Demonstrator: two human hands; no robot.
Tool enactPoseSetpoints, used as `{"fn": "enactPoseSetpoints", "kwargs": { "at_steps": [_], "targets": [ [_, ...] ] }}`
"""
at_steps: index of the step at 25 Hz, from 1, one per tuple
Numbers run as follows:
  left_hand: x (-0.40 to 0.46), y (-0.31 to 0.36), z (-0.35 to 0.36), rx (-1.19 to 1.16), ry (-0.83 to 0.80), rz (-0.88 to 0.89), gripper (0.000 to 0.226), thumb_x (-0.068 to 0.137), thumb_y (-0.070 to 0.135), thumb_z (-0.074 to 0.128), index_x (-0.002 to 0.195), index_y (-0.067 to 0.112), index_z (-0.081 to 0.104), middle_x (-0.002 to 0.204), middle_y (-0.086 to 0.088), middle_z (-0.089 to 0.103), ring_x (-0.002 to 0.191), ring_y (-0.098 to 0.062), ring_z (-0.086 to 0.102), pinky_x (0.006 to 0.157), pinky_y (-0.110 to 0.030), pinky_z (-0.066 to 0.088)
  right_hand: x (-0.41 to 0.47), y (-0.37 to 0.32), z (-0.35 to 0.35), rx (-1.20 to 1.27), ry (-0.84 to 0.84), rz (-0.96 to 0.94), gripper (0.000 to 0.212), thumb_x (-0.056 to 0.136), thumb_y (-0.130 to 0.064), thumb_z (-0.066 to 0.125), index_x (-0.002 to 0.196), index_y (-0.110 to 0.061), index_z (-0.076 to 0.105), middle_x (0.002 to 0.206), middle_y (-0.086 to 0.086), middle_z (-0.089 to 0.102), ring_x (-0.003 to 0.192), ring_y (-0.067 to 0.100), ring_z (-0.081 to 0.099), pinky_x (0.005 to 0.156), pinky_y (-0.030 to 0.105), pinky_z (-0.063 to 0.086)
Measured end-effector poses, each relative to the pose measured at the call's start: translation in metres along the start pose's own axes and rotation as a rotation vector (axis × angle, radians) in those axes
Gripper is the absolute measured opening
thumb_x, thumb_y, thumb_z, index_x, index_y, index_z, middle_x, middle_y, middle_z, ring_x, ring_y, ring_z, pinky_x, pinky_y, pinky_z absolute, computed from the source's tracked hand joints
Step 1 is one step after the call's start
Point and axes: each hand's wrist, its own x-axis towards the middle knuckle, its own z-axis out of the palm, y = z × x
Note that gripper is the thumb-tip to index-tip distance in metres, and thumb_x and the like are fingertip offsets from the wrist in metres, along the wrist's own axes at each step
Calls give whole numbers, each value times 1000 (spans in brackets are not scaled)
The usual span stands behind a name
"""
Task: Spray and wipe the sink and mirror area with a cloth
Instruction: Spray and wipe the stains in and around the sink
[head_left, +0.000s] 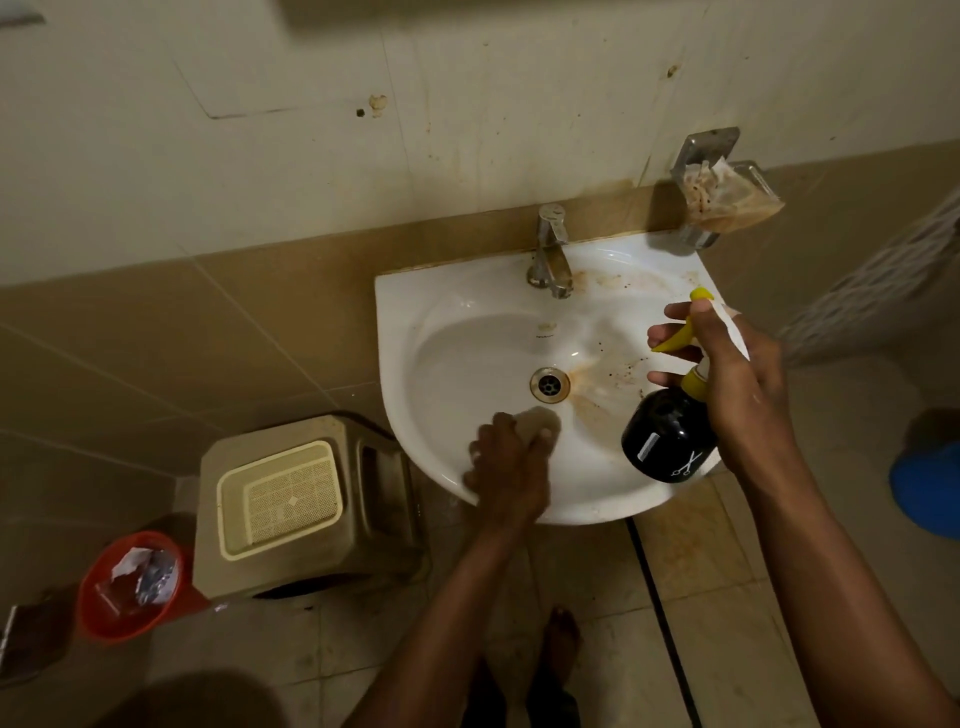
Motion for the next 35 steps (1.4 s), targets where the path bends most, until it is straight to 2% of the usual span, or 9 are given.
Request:
{"fn": "enactPoseSetpoints", "kwargs": {
  "at_steps": [2, 6, 10, 13, 19, 24, 28, 33, 35],
  "targets": [
    [-5, -25, -20, 185, 255, 104, 39, 96, 42, 52, 124, 16, 44, 126, -8, 46, 118, -29, 44, 98, -47, 40, -2, 4, 6, 5, -17, 13, 38, 106, -40, 54, 116, -8, 74, 97, 11, 76, 92, 15, 75, 78, 40, 66],
    [-8, -51, -13, 496, 402, 232, 32, 91, 36, 57, 111, 10, 51, 116, -12, 50, 106, -30, 46, 81, -40, 37, -9, 15, 10, 35, -44, 44, 37, 105, -40, 57, 113, -10, 76, 95, 10, 78, 97, 22, 77, 79, 41, 67],
    [-20, -46, 13, 358, 413, 194, 32, 92, 34, 58, 110, 9, 50, 114, -11, 48, 103, -28, 46, 77, -37, 31, -11, 16, -5, 58, -27, 52, 36, 106, -39, 55, 112, -10, 75, 96, 10, 77, 99, 22, 77, 76, 37, 66],
    [-36, -37, 40, 280, 359, 165, 32, 92, 34, 56, 113, 11, 49, 117, -9, 47, 109, -28, 45, 84, -45, 41, -10, 16, -22, 49, 5, 55, 38, 106, -40, 55, 114, -9, 74, 98, 11, 76, 98, 20, 75, 77, 36, 67],
    [-51, -14, 84, 212, 223, 105, 35, 95, 37, 51, 121, 15, 46, 123, -5, 42, 118, -27, 40, 96, -45, 32, -9, 17, -42, 33, 55, 36, 37, 107, -37, 54, 116, -8, 74, 106, 20, 76, 99, 21, 76, 72, 31, 66],
    [-57, 1, 100, 106, 165, 92, 38, 93, 41, 48, 121, 16, 44, 125, -3, 39, 121, -25, 37, 97, -48, 36, -8, 19, -42, 13, 56, 38, 38, 106, -40, 54, 117, -9, 74, 100, 9, 77, 104, 25, 77, 77, 37, 68],
    [-71, 30, 112, -33, -35, 164, 39, 83, 19, 60, 119, 18, 43, 127, 0, 38, 124, -19, 30, 99, -39, 29, -8, 18, -40, -7, 49, -2, 42, 107, -41, 52, 117, -6, 73, 94, -2, 78, 103, 23, 77, 77, 36, 67],
    [-60, 41, 83, -430, -293, 60, 24, 91, 45, 55, 113, 42, 45, 115, 12, 46, 111, -12, 48, 102, -50, 44, -2, 4, -52, 20, 68, -59, 50, 107, -43, 50, 116, 1, 72, 90, -8, 79, 100, 21, 77, 80, 44, 67],
    [-51, 35, 58, -377, -205, 68, 20, 89, 53, 56, 103, 52, 41, 112, 15, 45, 111, -14, 49, 99, -48, 47, -1, -1, -57, 35, 62, -72, 51, 107, -44, 50, 116, 1, 71, 91, -7, 79, 103, 23, 77, 80, 45, 66]
  ]
}}
